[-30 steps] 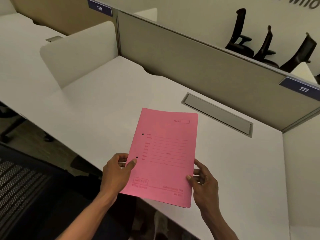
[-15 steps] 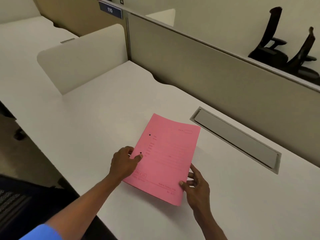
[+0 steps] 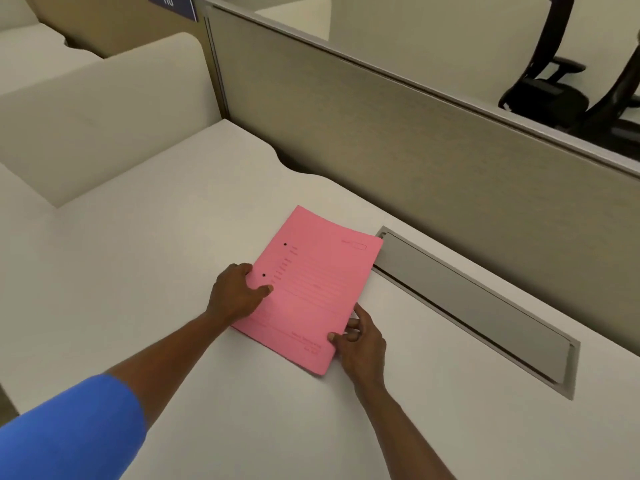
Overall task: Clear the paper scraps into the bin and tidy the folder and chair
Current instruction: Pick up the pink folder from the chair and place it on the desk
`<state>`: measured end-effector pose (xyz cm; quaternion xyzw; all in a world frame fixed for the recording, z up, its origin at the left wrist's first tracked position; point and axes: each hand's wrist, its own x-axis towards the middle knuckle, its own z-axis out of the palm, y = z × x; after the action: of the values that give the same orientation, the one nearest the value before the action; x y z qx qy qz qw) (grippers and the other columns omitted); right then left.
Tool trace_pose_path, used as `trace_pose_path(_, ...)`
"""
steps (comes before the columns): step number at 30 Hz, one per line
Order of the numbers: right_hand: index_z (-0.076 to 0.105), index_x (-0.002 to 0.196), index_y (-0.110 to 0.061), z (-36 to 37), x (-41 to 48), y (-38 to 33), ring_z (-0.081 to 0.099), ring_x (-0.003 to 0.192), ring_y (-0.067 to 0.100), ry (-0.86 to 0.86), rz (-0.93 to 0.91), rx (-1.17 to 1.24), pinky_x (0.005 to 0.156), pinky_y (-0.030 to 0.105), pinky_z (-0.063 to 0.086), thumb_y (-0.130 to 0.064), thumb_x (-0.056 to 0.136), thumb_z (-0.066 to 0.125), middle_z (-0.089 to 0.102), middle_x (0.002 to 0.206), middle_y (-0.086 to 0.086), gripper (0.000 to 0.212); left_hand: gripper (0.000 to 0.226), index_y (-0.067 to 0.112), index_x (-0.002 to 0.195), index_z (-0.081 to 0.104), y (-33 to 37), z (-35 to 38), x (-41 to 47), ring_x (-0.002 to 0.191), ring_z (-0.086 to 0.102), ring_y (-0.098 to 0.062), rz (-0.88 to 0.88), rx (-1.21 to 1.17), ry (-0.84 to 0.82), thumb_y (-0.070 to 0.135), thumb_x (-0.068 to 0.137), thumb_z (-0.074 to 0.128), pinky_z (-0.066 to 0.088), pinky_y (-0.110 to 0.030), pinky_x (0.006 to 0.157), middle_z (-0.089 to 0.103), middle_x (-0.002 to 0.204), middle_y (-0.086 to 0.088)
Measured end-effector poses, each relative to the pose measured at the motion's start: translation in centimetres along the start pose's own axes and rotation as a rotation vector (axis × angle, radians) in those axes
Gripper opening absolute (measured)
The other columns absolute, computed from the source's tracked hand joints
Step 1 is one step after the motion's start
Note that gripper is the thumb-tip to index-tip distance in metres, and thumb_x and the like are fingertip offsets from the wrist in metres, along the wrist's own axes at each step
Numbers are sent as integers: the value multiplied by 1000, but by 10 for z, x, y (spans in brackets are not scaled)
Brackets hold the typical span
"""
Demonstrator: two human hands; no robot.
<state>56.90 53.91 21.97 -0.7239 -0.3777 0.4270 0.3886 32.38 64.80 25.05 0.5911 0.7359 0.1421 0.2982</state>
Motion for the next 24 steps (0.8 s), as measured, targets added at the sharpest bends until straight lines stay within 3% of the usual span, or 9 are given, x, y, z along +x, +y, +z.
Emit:
trace_pose_path(6, 62, 144, -24, 13, 46, -15, 75, 81, 4, 64, -19, -39, 78, 23, 60, -3, 77, 92, 78, 106, -1, 76, 85, 10, 152, 53, 27, 3, 51, 142, 49, -34, 71, 117, -26, 46, 83, 86, 47, -48, 114, 59, 145, -14)
trace_pose_path(11, 66, 138, -21, 18, 78, -26, 79, 90, 17, 97, -42, -67, 89, 37, 65, -6, 78, 93, 79, 109, 4, 68, 92, 11, 154, 49, 41, 7, 80, 148, 41, -32, 147, 241, -65, 49, 79, 87, 46, -51, 116, 50, 156, -12)
trace_pose_path(18, 72, 114, -17, 22, 104, -38, 77, 100, 22, 90, -71, -134, 71, 15, 51, -11, 80, 92, 80, 112, 3, 40, 115, 13, 158, 40, 50, 13, 105, 150, 39, -32, 196, 445, -83, 70, 69, 86, 48, -53, 113, 43, 162, -9)
trace_pose_path(24, 70, 119, -14, 23, 119, -43, 78, 103, 24, 122, -73, -201, 90, 32, 58, -16, 81, 92, 80, 119, 5, 44, 110, 11, 153, 44, 55, 19, 127, 145, 42, -34, 223, 504, -64, 68, 70, 86, 50, -55, 109, 49, 155, -10)
